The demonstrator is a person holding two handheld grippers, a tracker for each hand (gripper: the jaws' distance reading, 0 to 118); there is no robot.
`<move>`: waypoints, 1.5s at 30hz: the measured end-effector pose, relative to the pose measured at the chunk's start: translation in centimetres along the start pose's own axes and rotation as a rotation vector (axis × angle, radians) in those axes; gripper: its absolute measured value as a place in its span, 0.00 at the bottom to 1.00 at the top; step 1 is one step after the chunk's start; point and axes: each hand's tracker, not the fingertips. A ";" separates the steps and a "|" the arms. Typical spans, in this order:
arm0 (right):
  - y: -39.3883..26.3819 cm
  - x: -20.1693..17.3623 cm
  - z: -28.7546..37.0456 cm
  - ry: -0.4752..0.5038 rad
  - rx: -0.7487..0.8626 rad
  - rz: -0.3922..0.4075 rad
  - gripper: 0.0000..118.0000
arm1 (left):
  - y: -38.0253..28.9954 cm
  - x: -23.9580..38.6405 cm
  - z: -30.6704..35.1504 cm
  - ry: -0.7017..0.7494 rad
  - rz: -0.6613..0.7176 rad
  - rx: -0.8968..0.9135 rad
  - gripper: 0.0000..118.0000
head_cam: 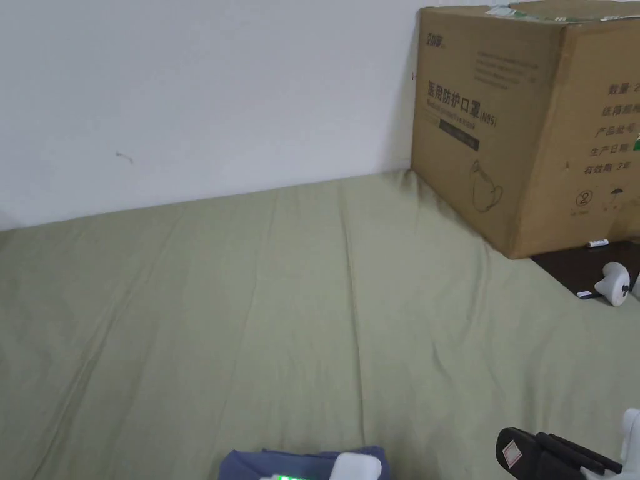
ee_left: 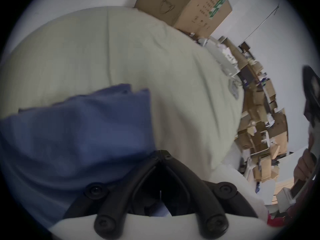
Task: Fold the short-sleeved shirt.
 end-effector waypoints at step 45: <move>-1.3 -9.1 -13.4 -0.014 -0.495 0.472 0.01 | -12.3 -5.1 30.1 0.688 0.035 0.917 0.00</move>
